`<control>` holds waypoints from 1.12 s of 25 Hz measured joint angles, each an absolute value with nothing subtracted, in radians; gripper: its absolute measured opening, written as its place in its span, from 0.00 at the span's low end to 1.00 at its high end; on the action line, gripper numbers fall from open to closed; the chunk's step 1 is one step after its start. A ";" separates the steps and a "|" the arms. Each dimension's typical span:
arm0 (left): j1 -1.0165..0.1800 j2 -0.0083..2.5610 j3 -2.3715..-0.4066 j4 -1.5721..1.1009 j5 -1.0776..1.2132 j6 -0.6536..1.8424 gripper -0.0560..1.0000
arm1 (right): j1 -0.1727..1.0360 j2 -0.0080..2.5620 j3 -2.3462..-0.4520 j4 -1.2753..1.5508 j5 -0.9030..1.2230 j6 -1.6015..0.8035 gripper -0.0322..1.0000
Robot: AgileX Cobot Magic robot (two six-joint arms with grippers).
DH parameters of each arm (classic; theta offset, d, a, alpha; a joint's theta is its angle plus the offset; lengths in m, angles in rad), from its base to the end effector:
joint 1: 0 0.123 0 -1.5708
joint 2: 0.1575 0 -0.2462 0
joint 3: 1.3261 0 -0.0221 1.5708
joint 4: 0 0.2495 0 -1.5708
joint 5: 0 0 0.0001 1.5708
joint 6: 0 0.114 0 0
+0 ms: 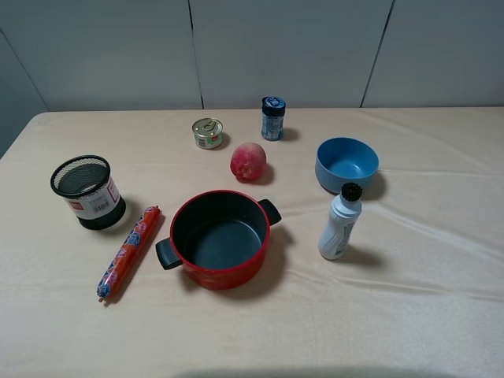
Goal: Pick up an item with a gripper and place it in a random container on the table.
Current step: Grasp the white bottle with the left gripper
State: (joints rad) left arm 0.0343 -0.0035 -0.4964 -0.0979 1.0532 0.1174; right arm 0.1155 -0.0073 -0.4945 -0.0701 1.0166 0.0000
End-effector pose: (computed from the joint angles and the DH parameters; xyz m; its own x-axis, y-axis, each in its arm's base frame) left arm 0.0540 -0.0078 0.2664 -0.4434 0.0534 -0.8947 0.0724 0.9971 0.0236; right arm 0.0557 -0.0004 0.2697 -0.4084 -0.0845 -0.9089 -0.0763 0.9954 -0.0582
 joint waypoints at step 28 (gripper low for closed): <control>0.034 -0.003 -0.496 -0.100 1.053 0.117 0.99 | 0.115 -0.007 -0.494 -0.070 1.017 0.000 0.70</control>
